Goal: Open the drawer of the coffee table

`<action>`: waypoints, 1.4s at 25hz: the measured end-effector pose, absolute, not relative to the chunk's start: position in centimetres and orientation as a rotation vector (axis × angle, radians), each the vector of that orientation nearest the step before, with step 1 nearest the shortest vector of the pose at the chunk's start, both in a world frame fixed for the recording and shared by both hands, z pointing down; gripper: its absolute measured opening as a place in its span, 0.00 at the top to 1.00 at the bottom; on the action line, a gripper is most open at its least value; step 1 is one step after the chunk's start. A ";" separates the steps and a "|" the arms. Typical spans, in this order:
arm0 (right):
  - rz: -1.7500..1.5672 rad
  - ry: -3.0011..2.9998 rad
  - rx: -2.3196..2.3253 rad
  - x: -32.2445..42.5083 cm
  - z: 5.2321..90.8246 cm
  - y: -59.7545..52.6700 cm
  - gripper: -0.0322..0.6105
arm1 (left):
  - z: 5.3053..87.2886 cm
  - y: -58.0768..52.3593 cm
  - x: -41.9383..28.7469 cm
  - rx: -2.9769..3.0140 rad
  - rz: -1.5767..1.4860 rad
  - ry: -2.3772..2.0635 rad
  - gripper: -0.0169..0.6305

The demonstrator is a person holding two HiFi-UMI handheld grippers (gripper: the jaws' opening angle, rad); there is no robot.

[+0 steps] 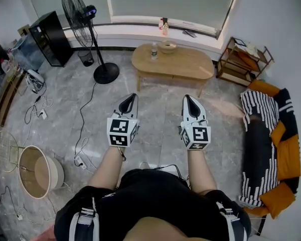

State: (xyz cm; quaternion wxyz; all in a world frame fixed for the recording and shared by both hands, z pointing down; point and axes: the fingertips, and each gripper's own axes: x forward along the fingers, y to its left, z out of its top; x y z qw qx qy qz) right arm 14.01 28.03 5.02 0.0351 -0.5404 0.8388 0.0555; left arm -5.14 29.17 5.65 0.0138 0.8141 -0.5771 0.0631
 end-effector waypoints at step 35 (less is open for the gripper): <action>0.112 2.649 -1.558 11.5 9.2 -8.9 0.93 | 8.0 -5.6 -8.3 2.468 0.264 -1.918 0.94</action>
